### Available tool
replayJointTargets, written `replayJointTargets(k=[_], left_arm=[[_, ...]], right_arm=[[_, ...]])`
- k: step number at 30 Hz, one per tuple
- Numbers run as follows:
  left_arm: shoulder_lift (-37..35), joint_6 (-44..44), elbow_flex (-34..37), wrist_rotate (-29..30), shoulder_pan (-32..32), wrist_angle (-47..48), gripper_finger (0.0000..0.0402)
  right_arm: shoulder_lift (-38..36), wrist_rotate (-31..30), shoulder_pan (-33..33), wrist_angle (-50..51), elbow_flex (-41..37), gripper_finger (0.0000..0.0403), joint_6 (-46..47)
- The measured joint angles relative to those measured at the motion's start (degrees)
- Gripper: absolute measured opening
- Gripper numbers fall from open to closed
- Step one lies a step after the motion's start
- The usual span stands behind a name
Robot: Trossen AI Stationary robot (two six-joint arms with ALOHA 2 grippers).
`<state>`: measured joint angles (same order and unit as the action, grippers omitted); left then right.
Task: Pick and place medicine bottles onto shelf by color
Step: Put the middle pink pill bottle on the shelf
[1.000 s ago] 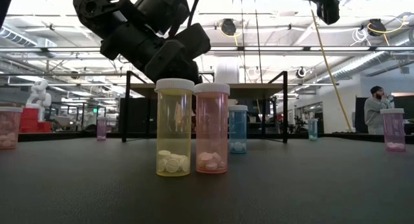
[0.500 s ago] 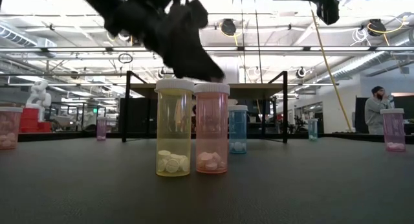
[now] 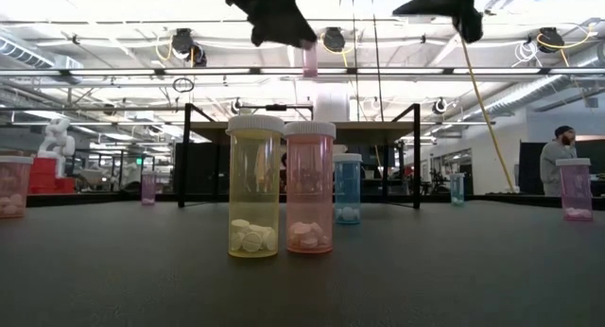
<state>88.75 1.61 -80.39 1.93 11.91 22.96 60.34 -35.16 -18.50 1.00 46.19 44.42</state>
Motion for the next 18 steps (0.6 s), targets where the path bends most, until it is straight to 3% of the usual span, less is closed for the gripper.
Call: replayJointTargets(k=[11, 18], left_arm=[[0.8, 2.2, -4.3, -0.3, 19.1, -0.3, 0.0129], [5.7, 6.9, -4.3, -6.2, 25.5, -0.9, 0.0129]], right_arm=[[0.0, 21.3, 16.6, 0.7, 0.0, 0.0164, -9.3], [0.0, 28.7, 26.2, 0.6, 0.0, 0.0164, -10.0]])
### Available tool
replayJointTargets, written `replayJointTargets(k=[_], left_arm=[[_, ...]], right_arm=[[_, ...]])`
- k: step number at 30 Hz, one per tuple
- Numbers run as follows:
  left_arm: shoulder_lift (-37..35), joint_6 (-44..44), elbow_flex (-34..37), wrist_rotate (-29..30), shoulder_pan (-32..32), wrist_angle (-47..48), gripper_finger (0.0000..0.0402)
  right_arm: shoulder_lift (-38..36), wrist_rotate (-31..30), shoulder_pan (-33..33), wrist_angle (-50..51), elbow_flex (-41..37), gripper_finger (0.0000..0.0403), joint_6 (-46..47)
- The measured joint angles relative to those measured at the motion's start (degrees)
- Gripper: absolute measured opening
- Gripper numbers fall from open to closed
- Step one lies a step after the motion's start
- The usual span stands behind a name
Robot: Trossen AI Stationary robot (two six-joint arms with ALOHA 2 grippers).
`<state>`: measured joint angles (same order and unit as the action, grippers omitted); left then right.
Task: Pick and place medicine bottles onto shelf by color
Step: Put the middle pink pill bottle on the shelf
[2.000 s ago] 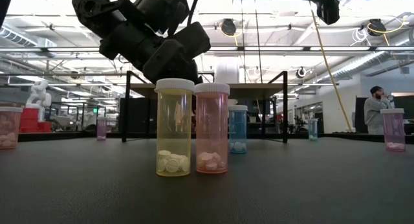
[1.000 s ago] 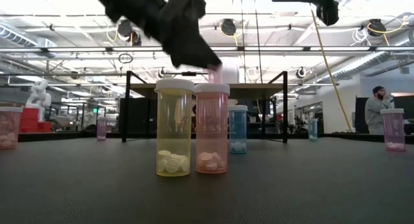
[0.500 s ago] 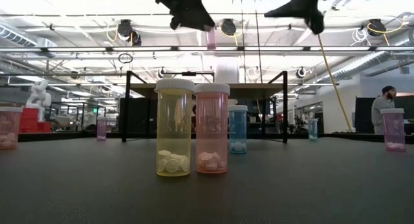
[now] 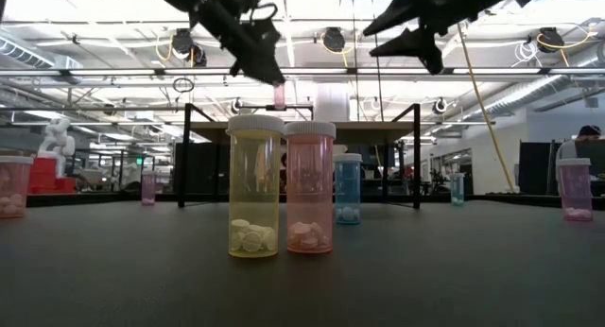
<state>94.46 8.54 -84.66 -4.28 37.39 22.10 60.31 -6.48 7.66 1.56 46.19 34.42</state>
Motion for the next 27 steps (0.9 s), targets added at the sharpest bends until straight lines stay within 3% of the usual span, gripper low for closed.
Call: replayJointTargets(k=[12, 27], left_arm=[[5.1, 8.9, 0.0, -1.7, 1.2, -1.3, 0.0129], [7.0, 7.5, 0.0, -1.7, 2.0, -2.5, 0.0129]], right_arm=[[0.0, 0.7, 8.1, 0.0, 0.0, 0.0164, 3.7], [0.0, 0.7, 9.2, 0.0, 0.0, 0.0164, 3.9]])
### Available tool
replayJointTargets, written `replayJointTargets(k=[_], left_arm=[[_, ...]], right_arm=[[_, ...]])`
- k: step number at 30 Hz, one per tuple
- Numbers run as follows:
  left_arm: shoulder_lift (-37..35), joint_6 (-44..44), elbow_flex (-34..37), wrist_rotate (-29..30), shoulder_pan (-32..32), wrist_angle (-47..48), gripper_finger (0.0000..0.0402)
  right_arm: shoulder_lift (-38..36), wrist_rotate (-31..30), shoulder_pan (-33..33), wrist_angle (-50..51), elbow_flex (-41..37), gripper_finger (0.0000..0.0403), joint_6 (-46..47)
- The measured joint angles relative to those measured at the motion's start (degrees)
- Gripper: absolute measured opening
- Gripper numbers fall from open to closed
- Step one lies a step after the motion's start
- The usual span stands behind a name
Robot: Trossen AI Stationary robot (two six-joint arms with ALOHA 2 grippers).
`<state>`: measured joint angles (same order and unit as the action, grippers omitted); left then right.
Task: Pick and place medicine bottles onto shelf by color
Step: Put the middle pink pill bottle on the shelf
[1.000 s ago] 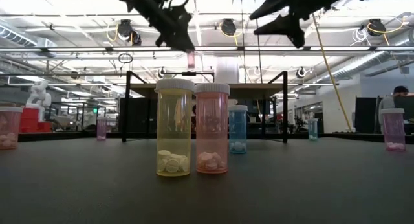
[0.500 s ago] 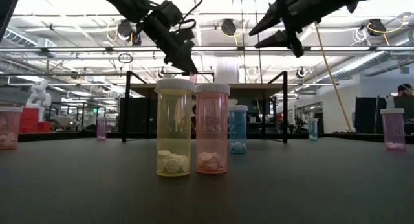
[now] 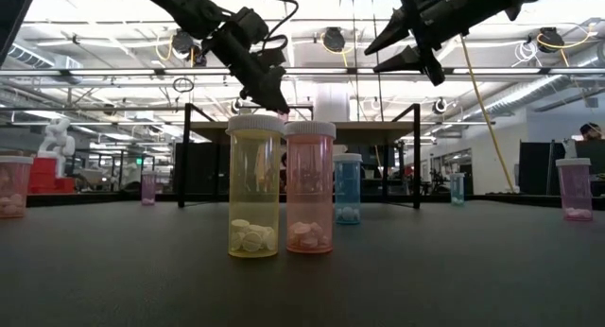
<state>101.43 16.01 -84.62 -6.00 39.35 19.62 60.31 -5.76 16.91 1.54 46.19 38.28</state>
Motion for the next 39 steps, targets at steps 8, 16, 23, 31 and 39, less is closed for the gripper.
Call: replayJointTargets(k=[8, 16, 23, 31, 39], left_arm=[[0.0, -1.2, 0.0, 0.0, 0.0, 0.0, 0.0129], [0.0, -1.9, 0.0, 0.0, 0.0, 0.0, 0.0129], [0.0, -3.2, 0.0, 0.0, 0.0, 0.1, 0.0129], [0.0, -3.2, 0.0, 0.0, 0.0, 0.1, 0.0129], [0.0, -3.2, 0.0, 0.0, 0.0, 0.1, 0.0129]], right_arm=[[0.0, 0.0, 0.0, 0.0, 0.0, 0.0164, 0.0], [0.0, -0.1, 0.0, 0.0, 0.0, 0.0164, 0.5], [0.0, 0.0, 0.0, 0.0, 0.0, 0.0164, 1.1], [0.0, 0.0, 0.0, 0.0, 0.0, 0.0164, 1.1], [0.0, 0.1, 0.0, 0.0, 0.0, 0.0164, 1.1]])
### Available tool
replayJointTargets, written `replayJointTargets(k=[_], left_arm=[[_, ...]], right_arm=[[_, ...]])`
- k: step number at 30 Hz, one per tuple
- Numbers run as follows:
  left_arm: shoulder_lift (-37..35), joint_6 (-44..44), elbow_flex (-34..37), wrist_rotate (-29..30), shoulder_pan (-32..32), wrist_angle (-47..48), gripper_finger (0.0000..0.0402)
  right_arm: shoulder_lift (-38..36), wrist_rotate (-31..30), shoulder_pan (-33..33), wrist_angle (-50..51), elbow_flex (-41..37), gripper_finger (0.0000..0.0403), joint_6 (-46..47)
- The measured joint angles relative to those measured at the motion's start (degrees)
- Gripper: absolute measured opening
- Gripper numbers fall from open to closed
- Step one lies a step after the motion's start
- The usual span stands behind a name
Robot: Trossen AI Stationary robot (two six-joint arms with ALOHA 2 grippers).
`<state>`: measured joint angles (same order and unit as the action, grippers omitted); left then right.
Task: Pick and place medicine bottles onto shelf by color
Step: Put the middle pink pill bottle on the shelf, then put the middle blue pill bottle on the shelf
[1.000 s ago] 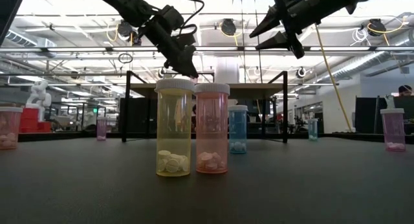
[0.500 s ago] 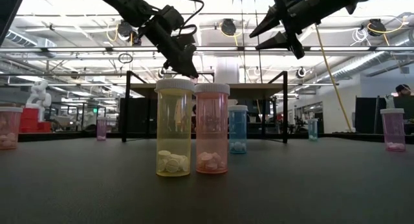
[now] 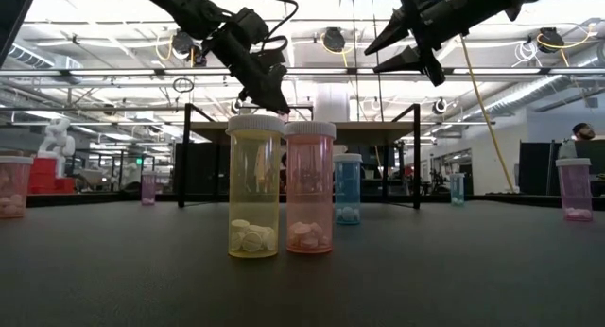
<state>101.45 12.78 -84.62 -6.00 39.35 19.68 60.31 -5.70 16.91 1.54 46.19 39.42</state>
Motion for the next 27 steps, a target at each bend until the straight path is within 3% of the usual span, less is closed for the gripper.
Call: replayJointTargets(k=[5, 17, 27], left_arm=[[-1.0, 0.0, 0.0, 0.0, 0.0, 0.0, 0.0141], [-1.7, 0.5, 0.0, -0.5, 0.7, 0.5, 0.0256], [-6.5, 2.4, 0.0, -0.5, 0.7, -0.2, 0.0271]], right_arm=[[0.0, 0.0, 0.0, 0.0, 0.0, 0.0164, 0.3], [0.0, 0.0, 0.0, 0.0, 0.0, 0.0164, 0.4], [0.0, 0.0, 0.0, 0.0, 0.0, 0.0164, 0.4]])
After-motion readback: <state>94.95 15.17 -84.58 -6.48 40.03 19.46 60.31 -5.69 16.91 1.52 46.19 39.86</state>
